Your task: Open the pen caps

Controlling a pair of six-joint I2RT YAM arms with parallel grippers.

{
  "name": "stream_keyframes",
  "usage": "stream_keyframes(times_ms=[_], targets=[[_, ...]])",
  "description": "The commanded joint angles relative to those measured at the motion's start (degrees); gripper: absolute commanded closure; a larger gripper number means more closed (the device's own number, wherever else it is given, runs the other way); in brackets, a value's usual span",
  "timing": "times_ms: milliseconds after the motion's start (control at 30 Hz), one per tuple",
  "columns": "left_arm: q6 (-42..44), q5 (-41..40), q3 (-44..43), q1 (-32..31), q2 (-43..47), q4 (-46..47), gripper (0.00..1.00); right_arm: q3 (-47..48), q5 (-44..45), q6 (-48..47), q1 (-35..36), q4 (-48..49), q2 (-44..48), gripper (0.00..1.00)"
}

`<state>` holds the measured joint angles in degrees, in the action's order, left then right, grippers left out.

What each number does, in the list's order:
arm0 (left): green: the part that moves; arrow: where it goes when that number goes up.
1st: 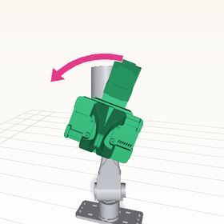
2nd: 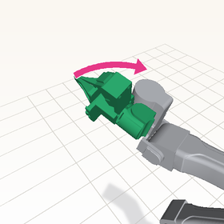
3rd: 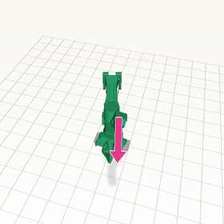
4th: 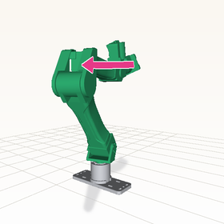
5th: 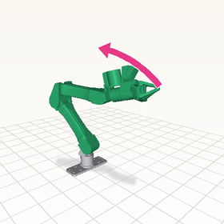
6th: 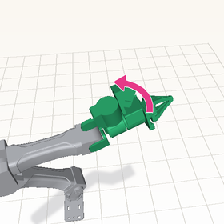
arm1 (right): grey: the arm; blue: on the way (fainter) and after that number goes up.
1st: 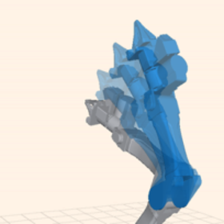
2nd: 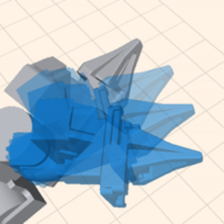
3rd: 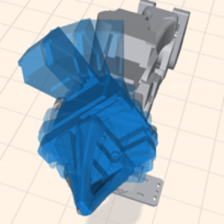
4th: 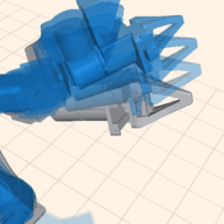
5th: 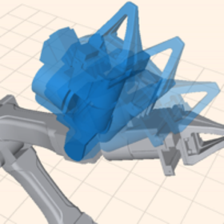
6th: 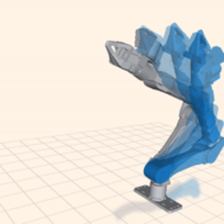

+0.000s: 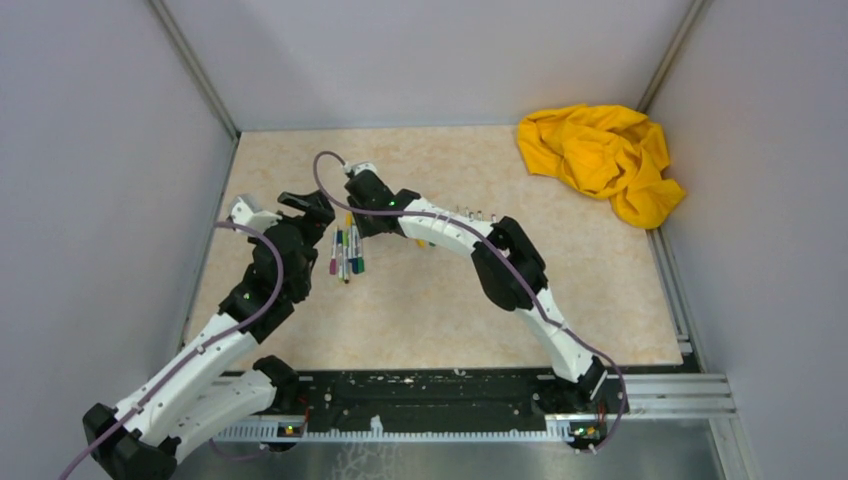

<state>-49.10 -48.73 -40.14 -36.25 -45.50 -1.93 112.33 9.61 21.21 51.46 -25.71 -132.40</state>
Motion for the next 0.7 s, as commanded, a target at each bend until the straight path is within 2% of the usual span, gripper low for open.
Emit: stream_keyframes(times_ms=[0,233,667], targets=[[-1.7,-1.5,1.2,0.0,1.3,-0.6,0.11,7.0,0.5,1.3,1.2,-2.1,-3.1,0.66],[-1.7,-1.7,1.4,0.0,1.3,-0.4,0.11,14.1,1.6,1.6,1.8,-5.9,-7.9,0.66],[-1.5,-1.6,1.7,0.0,1.7,0.5,0.11,19.5,0.6,2.0,1.8,-8.3,-12.4,0.66]])
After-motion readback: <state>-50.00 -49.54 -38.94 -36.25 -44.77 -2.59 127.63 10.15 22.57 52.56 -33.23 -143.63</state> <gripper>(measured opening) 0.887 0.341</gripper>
